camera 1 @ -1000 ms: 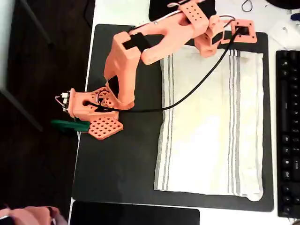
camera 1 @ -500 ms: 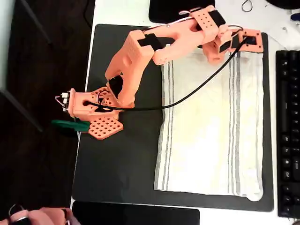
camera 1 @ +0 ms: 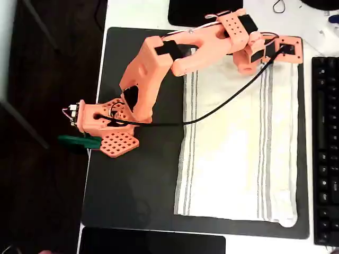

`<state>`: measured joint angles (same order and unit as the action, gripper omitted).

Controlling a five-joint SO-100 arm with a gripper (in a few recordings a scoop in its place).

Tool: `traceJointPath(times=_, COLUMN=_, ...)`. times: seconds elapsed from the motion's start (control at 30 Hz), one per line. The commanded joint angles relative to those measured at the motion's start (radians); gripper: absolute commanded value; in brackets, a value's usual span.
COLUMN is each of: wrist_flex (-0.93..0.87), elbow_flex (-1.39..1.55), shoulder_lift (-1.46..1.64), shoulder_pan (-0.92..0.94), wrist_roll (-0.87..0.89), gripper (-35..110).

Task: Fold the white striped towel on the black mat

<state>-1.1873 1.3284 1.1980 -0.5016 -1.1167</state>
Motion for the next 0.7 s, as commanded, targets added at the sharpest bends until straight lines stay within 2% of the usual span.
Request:
traceJointPath(times=0.0, wrist_flex=-0.025, elbow_flex=0.003, shoulder_lift=0.112, shoulder_pan=0.043, wrist_roll=-0.026, gripper=0)
traceJointPath(times=0.4, wrist_flex=-0.242, elbow_flex=0.009, shoulder_lift=0.364, shoulder_pan=0.241, wrist_roll=-0.112, gripper=0)
traceJointPath(times=0.67, wrist_flex=-0.307, elbow_flex=0.014, shoulder_lift=0.439, shoulder_pan=0.42, wrist_roll=-0.218, gripper=0)
